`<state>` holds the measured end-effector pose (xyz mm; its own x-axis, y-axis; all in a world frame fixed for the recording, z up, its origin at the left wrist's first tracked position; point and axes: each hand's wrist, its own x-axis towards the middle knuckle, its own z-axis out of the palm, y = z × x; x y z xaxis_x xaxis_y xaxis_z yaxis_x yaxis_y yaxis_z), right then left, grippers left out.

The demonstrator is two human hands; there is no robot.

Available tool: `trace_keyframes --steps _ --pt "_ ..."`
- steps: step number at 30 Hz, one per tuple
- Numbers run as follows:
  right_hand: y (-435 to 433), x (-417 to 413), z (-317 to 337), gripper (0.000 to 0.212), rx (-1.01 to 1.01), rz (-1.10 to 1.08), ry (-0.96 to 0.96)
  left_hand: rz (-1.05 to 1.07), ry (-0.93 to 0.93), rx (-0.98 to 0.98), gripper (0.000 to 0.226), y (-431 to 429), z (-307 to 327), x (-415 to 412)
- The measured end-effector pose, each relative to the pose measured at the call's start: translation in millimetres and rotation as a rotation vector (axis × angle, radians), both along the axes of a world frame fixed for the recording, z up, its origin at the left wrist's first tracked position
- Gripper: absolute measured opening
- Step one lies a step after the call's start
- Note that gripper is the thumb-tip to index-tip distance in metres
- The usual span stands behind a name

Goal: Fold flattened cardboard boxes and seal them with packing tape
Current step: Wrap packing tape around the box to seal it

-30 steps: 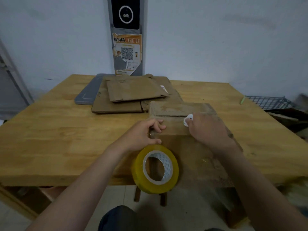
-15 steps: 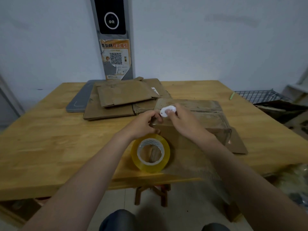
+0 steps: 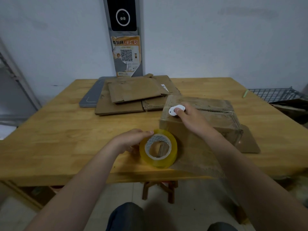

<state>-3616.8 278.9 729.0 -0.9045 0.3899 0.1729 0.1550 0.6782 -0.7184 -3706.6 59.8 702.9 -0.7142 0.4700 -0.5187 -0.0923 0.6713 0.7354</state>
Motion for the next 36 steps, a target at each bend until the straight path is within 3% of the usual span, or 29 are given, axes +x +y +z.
trace_keyframes --steps 3,9,15,20,22,24,26,30,36 --pt "-0.4 -0.2 0.3 0.030 0.000 -0.002 0.004 0.007 -0.045 0.059 0.074 -0.1 -4.3 3.6" --pt "2.2 -0.6 0.7 0.037 -0.028 0.001 0.000 0.112 -0.250 0.401 0.037 7.1 3.8 23.6" --pt "3.7 2.0 4.9 0.034 -0.032 -0.013 0.024 0.147 -0.343 0.490 0.025 27.5 5.5 47.9" --pt "16.7 17.3 12.2 0.033 0.099 -0.136 0.078 0.164 -0.419 0.486 0.028 33.5 8.4 58.4" --pt "34.3 28.3 13.6 0.034 0.185 -0.238 0.019 0.186 -0.463 0.493 0.034 33.3 7.3 56.9" --pt "54.0 35.7 11.5 0.048 0.232 -0.291 -0.090 0.204 -0.508 0.519 0.037 35.8 5.6 57.1" --pt "65.0 40.1 8.8 0.056 0.201 -0.285 -0.139 0.208 -0.530 0.547 0.040 40.7 2.6 58.9" --pt "65.8 49.1 14.1 0.044 0.146 -0.264 -0.181 0.191 -0.521 0.572 0.063 49.4 0.4 57.2" --pt "67.4 63.5 16.0 0.042 0.104 -0.311 -0.089 0.173 -0.480 0.661 0.047 48.7 6.5 57.1"
